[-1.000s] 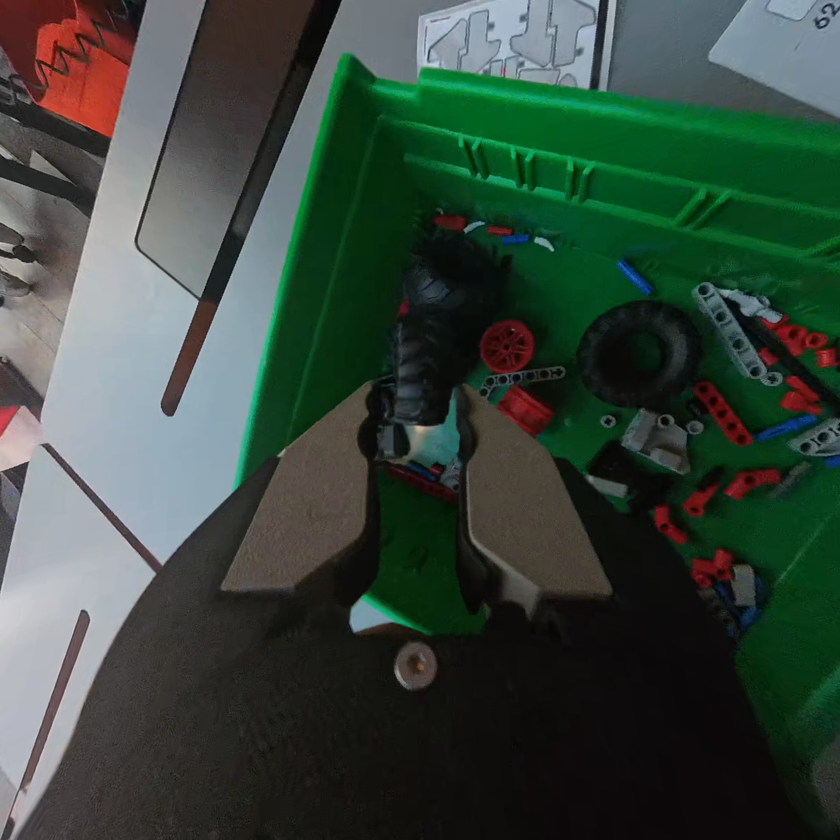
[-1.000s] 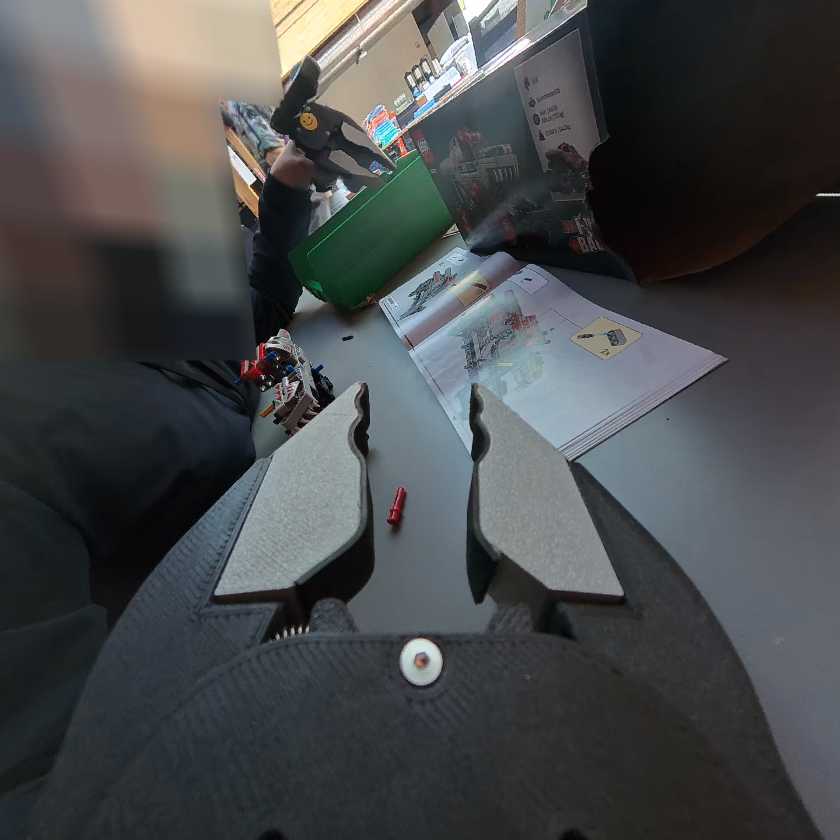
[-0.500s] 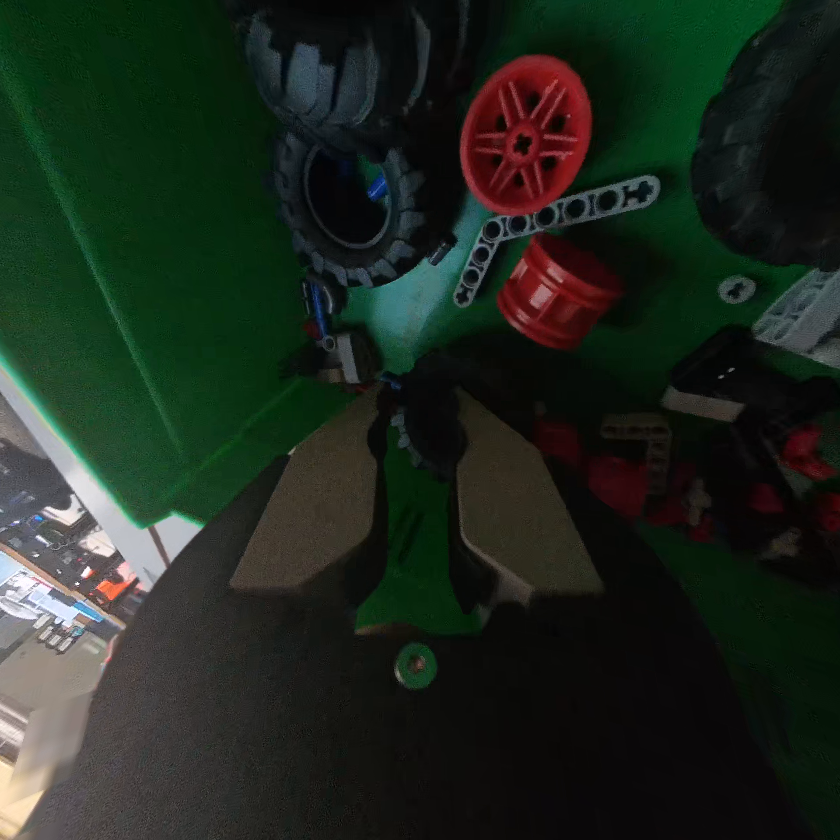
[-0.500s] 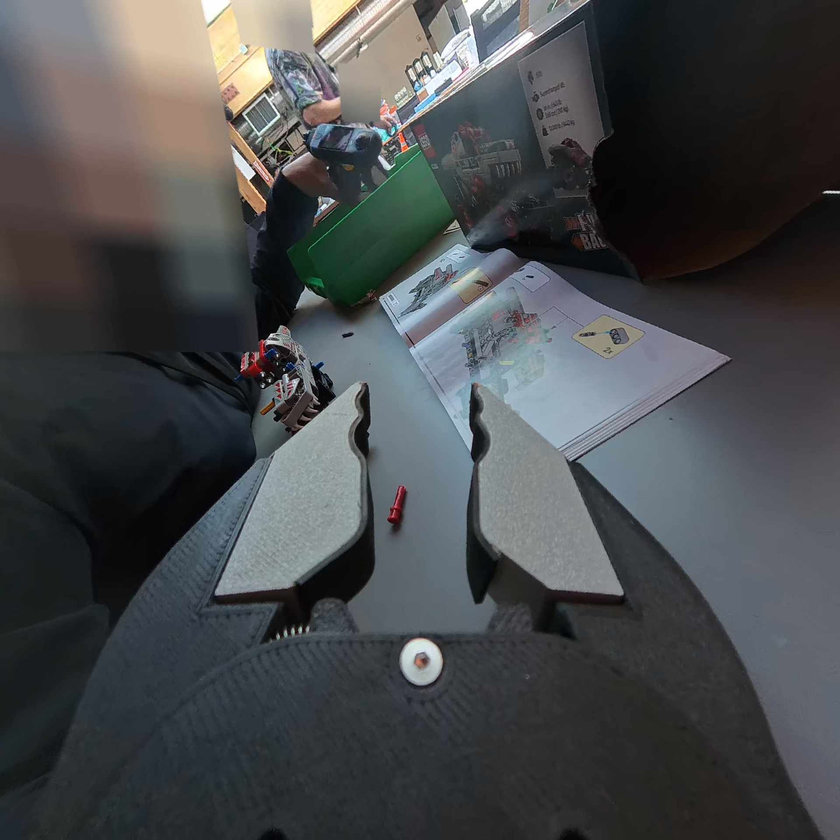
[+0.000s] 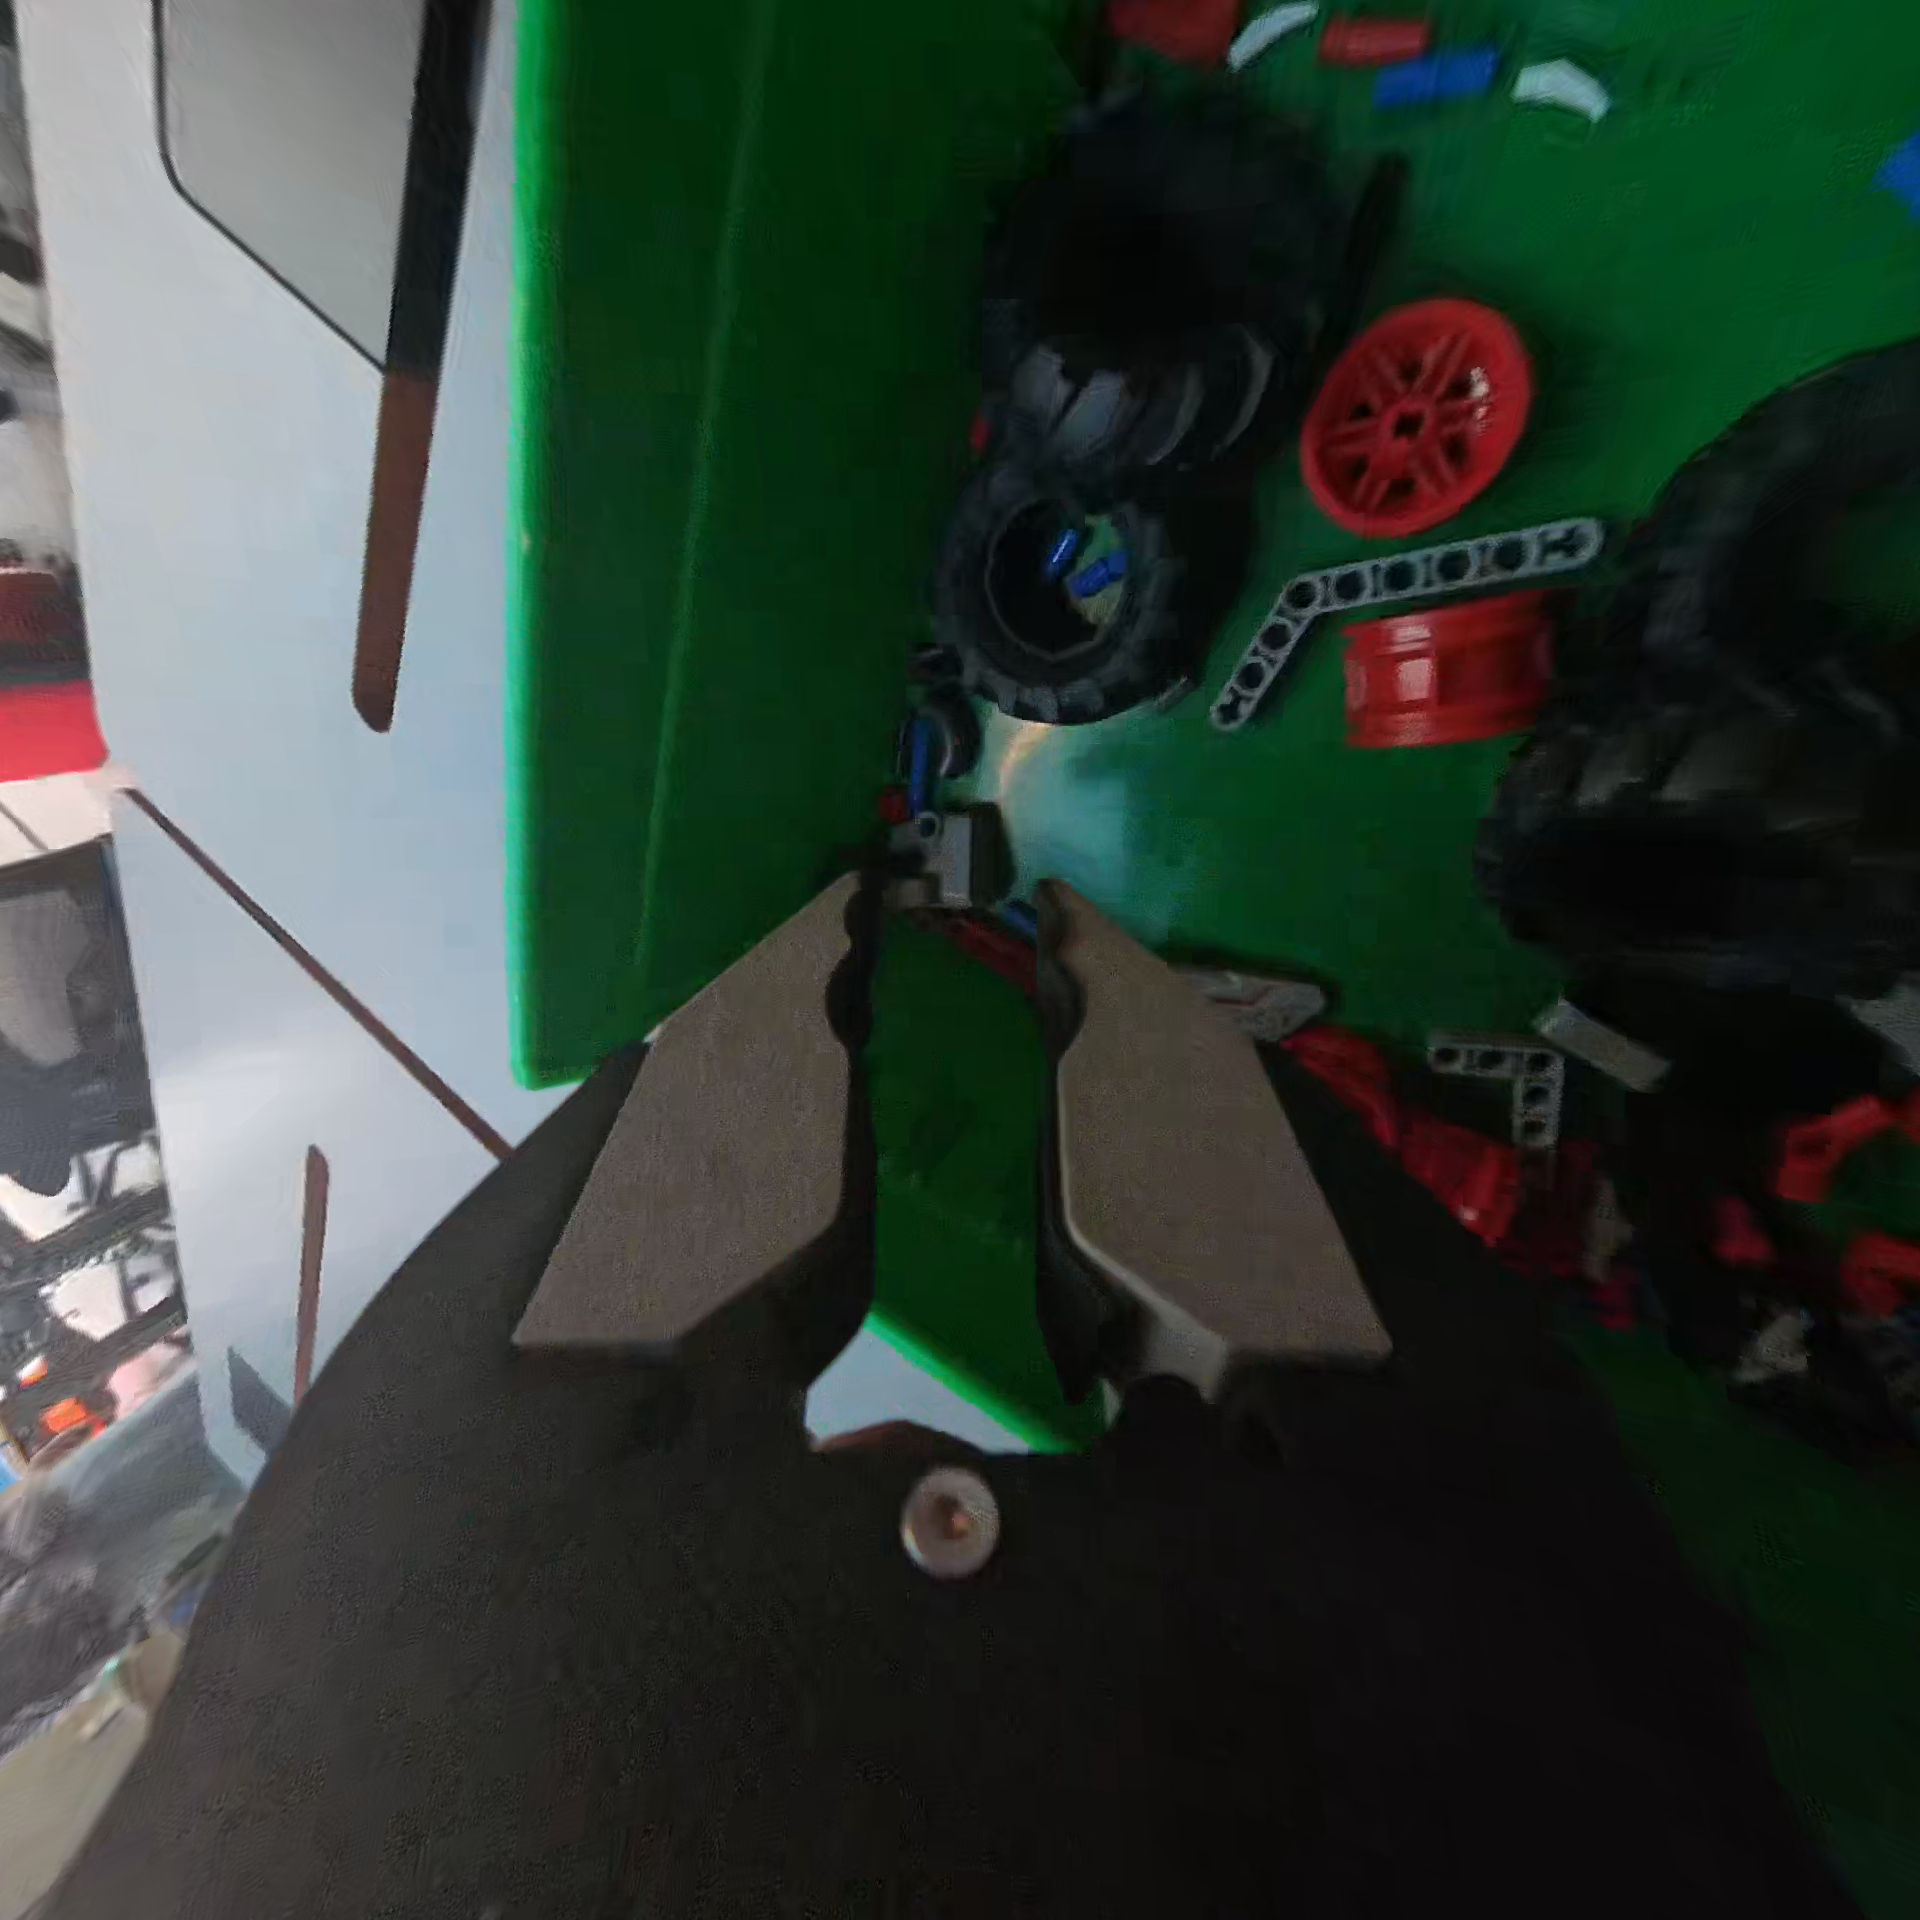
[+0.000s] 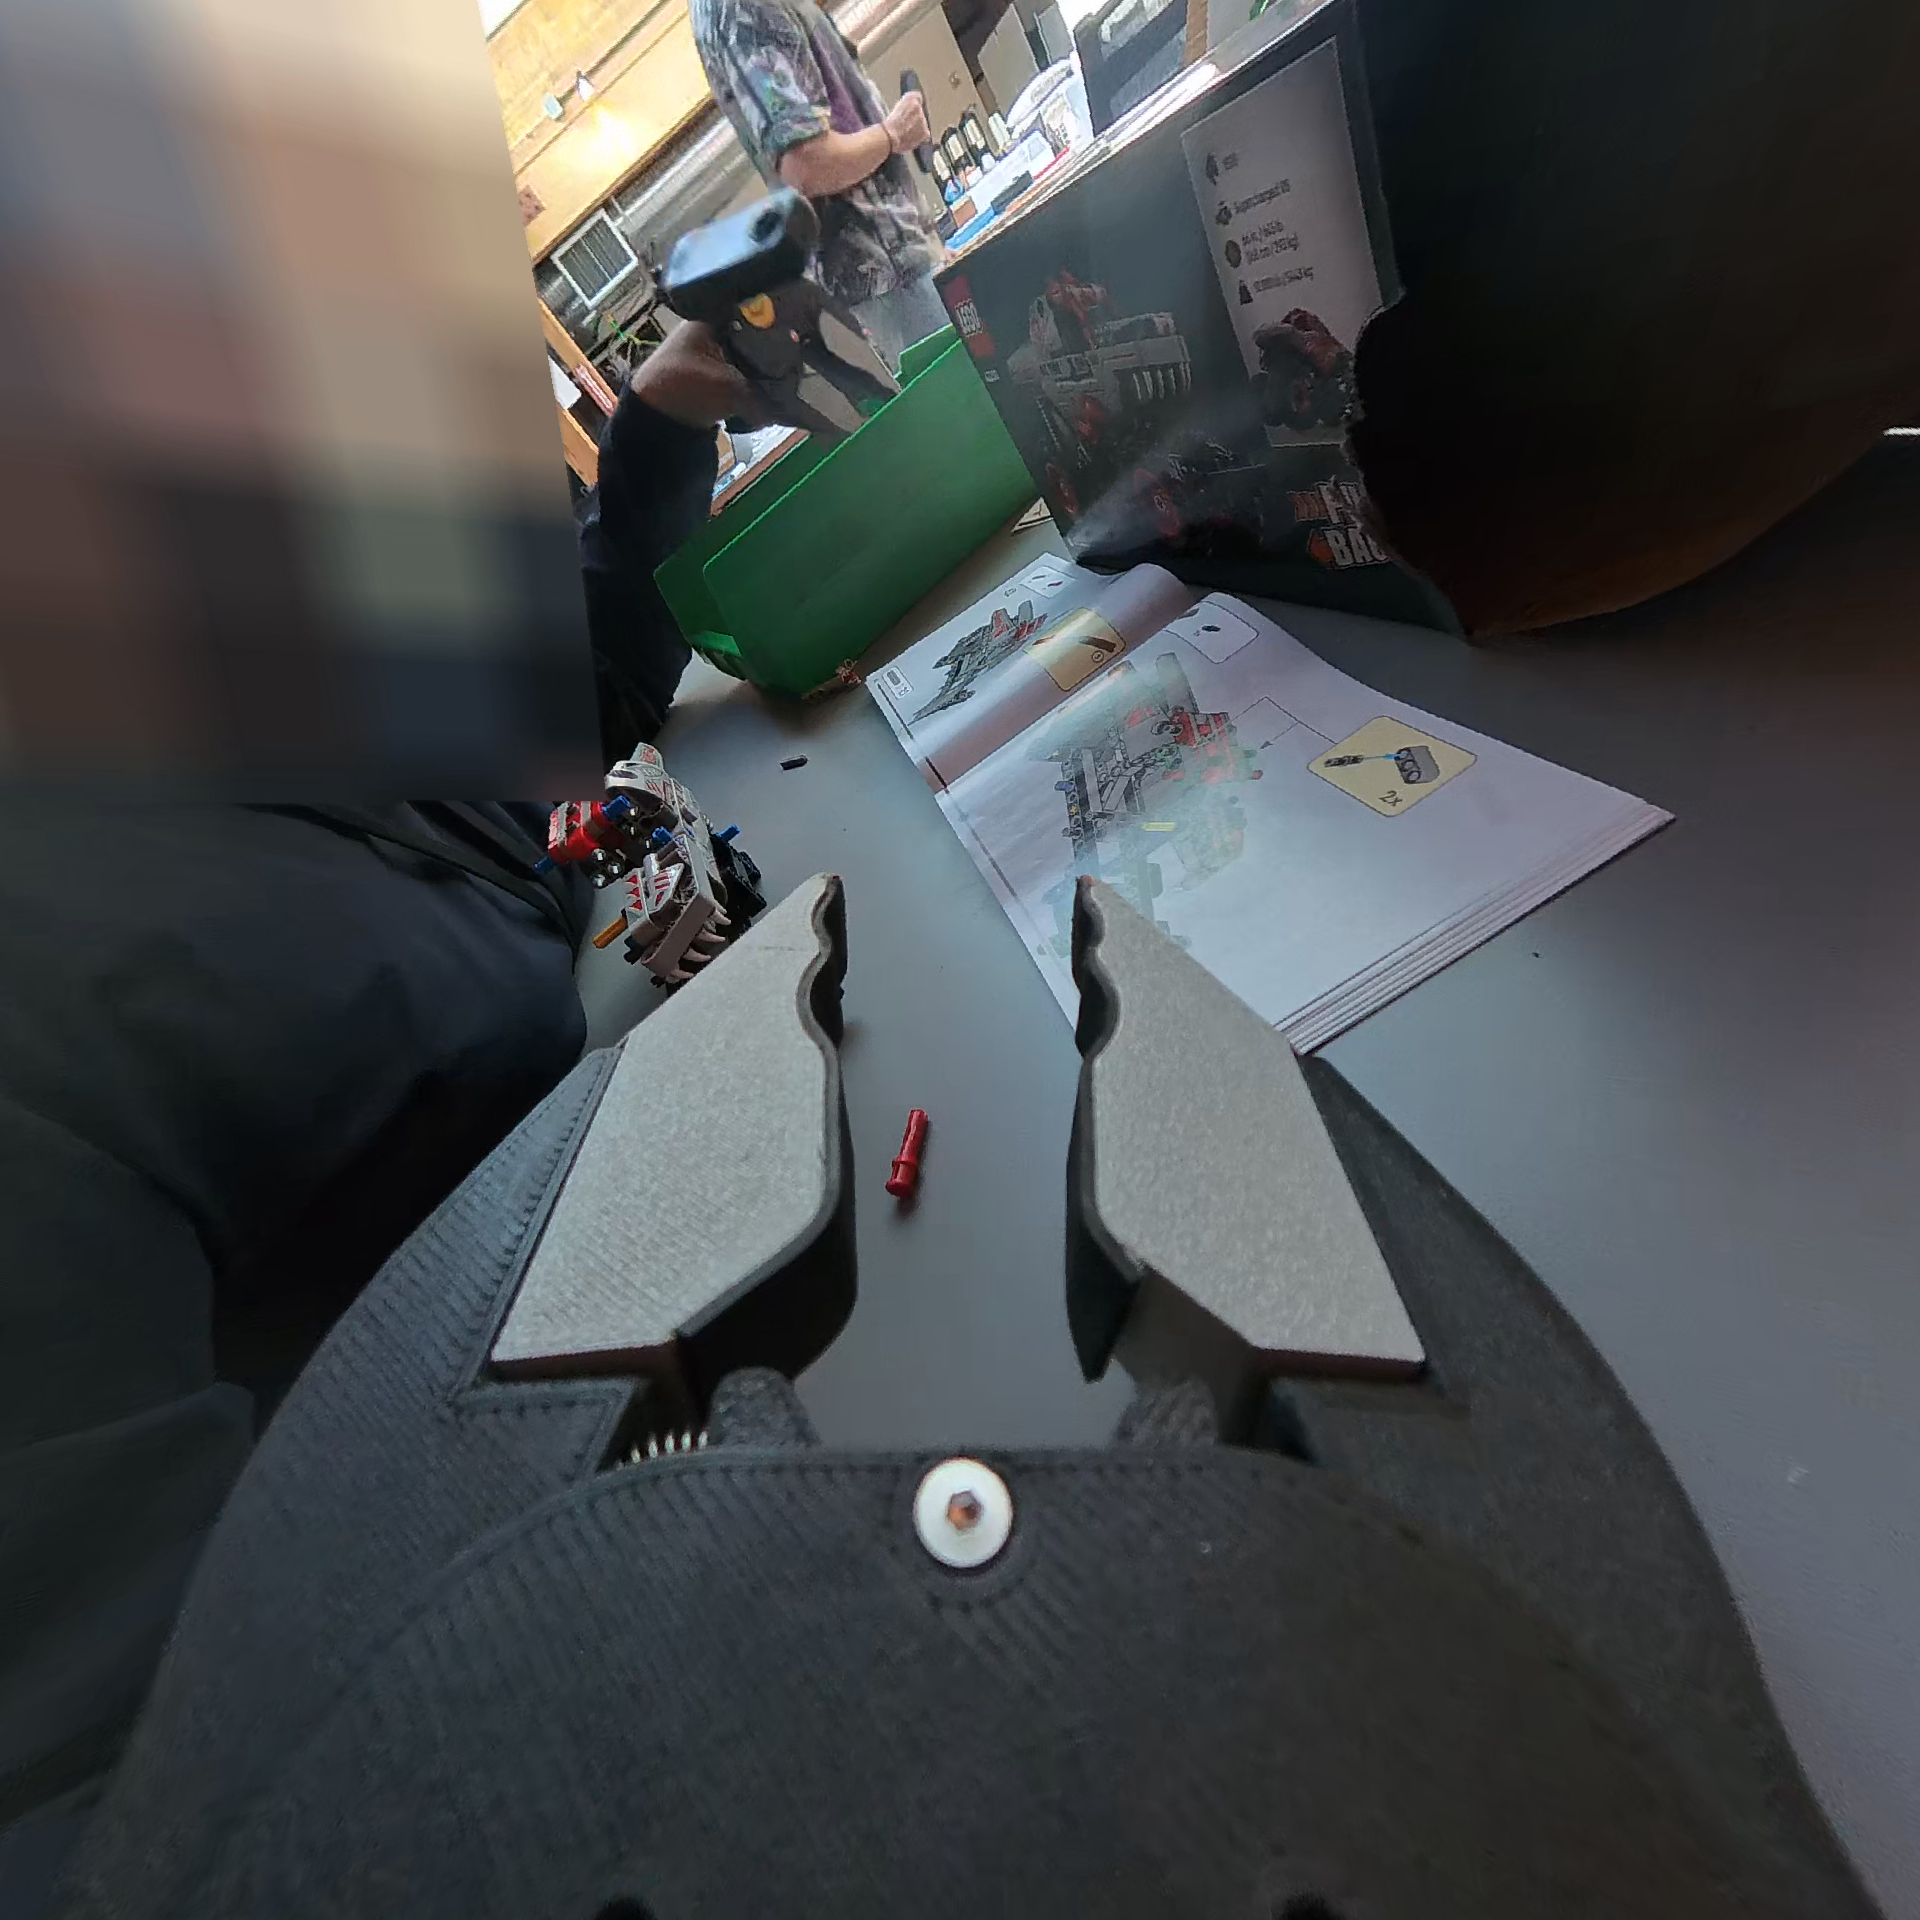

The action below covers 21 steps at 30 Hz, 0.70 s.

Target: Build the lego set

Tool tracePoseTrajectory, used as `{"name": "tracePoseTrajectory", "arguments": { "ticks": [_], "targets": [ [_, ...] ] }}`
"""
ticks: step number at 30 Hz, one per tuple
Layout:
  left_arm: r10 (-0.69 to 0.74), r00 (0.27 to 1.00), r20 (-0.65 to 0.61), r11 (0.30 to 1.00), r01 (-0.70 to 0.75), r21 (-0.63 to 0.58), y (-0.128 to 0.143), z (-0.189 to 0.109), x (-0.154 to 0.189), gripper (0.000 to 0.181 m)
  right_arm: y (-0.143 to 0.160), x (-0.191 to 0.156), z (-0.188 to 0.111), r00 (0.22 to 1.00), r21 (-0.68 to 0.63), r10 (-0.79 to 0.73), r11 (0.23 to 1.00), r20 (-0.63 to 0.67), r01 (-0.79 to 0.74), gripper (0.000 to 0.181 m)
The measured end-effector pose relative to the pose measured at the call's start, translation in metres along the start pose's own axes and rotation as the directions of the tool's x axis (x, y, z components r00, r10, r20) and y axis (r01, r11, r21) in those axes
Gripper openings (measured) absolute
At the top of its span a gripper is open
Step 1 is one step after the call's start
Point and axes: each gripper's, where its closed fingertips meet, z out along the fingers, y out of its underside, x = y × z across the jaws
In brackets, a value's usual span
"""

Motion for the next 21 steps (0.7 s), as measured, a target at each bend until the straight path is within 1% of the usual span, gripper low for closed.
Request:
{"name": "tracePoseTrajectory", "arguments": {
  "ticks": [1,2,3,4,5,6,7,8,11,14,16,17,18,19,21],
  "targets": [
    [0.010,0.999,0.041,0.998,-0.008,-0.055,0.007,0.008,-0.005,0.027,0.000,0.000,0.000,1.000,0.000,-0.001,1.000,-0.001,0.001,0.041],
    [0.014,0.993,0.113,0.996,-0.004,-0.085,0.008,0.013,-0.016,0.016,0.000,0.000,0.000,1.000,0.000,-0.002,1.000,-0.001,0.002,0.040],
    [-0.001,0.978,0.207,0.997,0.016,-0.072,0.005,0.012,-0.032,0.000,0.000,0.000,0.000,1.000,-0.001,-0.003,1.000,-0.001,0.003,0.041],
    [-0.044,0.953,0.300,0.998,0.057,-0.034,0.000,0.008,-0.051,0.000,0.000,0.000,0.000,1.000,-0.003,-0.003,1.000,0.000,0.003,0.041],
    [-0.102,0.959,0.263,0.994,0.106,-0.001,-0.004,0.008,-0.051,0.000,0.001,0.000,0.000,1.000,-0.005,-0.002,1.000,0.001,0.002,0.041],
    [-0.138,0.974,0.178,0.990,0.134,0.036,-0.010,0.011,-0.042,0.000,0.001,-0.001,0.001,1.000,-0.007,-0.002,1.000,0.003,0.002,0.041],
    [-0.145,0.983,0.112,0.988,0.139,0.062,-0.015,0.013,-0.034,0.000,0.001,-0.001,0.001,1.000,-0.009,-0.002,1.000,0.004,0.002,0.040],
    [-0.134,0.986,0.097,0.990,0.128,0.066,-0.016,0.016,-0.030,0.000,0.001,-0.001,0.001,1.000,-0.011,-0.002,1.000,0.005,0.002,0.040],
    [-0.023,0.983,0.184,0.999,0.031,-0.036,-0.006,0.028,-0.035,0.000,0.001,-0.001,0.001,1.000,-0.011,-0.003,1.000,0.005,0.004,0.040],
    [0.038,0.983,0.178,0.989,-0.011,-0.148,0.002,0.040,-0.029,0.000,0.002,-0.001,0.002,1.000,-0.015,-0.004,1.000,0.005,0.004,0.041],
    [0.085,0.980,0.178,0.985,-0.055,-0.164,0.001,0.041,-0.025,0.000,0.002,-0.001,0.002,1.000,-0.017,-0.005,1.000,0.004,0.005,0.040],
    [0.108,0.983,0.146,0.983,-0.083,-0.162,0.000,0.041,-0.018,0.000,0.002,-0.001,0.002,1.000,-0.016,-0.005,1.000,0.004,0.005,0.040],
    [0.116,0.986,0.121,0.986,-0.099,-0.136,-0.003,0.039,-0.012,0.000,0.002,-0.001,0.002,1.000,-0.015,-0.004,1.000,0.004,0.004,0.040],
    [0.102,0.990,0.094,0.992,-0.094,-0.083,-0.010,0.035,-0.006,0.000,0.002,-0.001,0.002,1.000,-0.014,-0.004,1.000,0.005,0.004,0.040],
    [0.032,0.999,-0.001,0.998,-0.032,0.059,-0.030,0.020,0.007,0.000,0.002,-0.001,0.002,1.000,-0.012,-0.004,1.000,0.005,0.004,0.040]
  ]
}}
